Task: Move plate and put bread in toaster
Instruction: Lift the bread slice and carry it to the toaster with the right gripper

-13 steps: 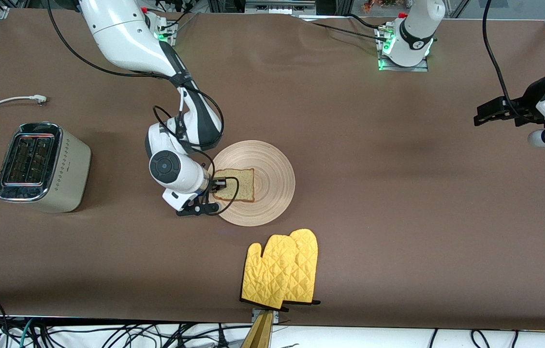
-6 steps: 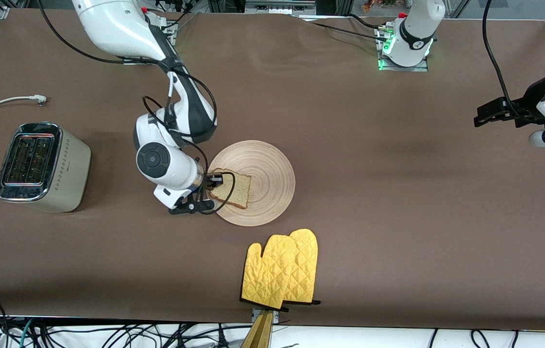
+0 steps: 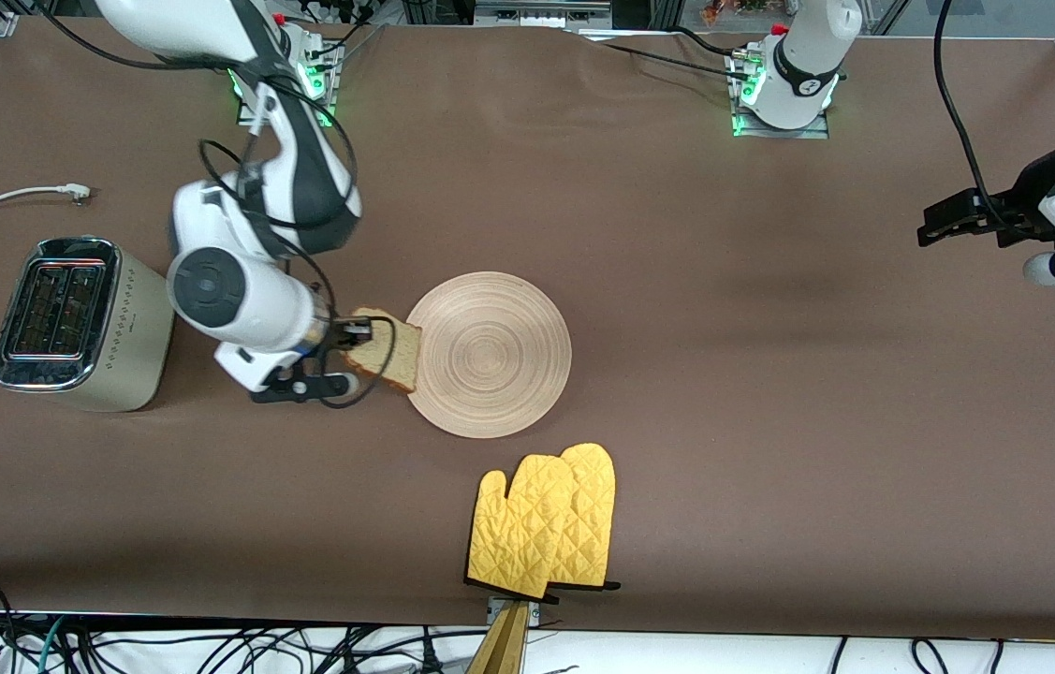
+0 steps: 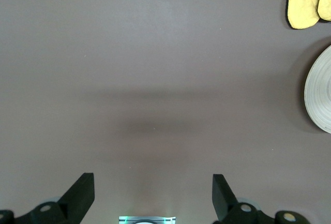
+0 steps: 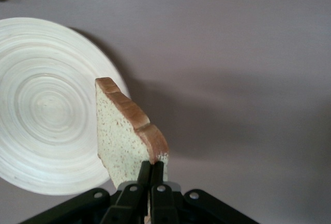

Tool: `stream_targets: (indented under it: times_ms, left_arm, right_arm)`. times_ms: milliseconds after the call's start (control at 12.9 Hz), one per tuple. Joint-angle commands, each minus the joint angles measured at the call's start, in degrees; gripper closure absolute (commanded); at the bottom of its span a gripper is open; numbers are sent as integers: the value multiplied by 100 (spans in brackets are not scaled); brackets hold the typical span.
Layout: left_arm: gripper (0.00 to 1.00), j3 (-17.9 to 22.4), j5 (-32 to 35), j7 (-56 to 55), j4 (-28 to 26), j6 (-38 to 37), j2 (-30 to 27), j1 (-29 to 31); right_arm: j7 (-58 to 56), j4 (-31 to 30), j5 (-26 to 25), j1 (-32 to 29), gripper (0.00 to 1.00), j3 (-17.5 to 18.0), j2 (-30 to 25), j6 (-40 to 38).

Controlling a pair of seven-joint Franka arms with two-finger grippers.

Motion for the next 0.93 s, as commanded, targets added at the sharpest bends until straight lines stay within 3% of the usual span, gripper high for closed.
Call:
stream_targets:
  times_ms: [0, 310, 543, 853]
  left_arm:
    - [0, -22, 207, -6, 140, -28, 51, -62]
    - [0, -31, 216, -15, 140, -28, 51, -71]
    - [0, -49, 215, -15, 140, -28, 51, -89]
    - [0, -58, 216, -24, 140, -28, 51, -106]
  right_arm:
    - [-404, 395, -62, 11, 100, -504, -172, -899]
    - [-1274, 748, -299, 11, 100, -1549, -190, -1858]
    - [-2143, 792, -300, 11, 100, -2490, -190, -2054]
    - [-2849, 792, -535, -33, 100, -3125, -146, -2019]
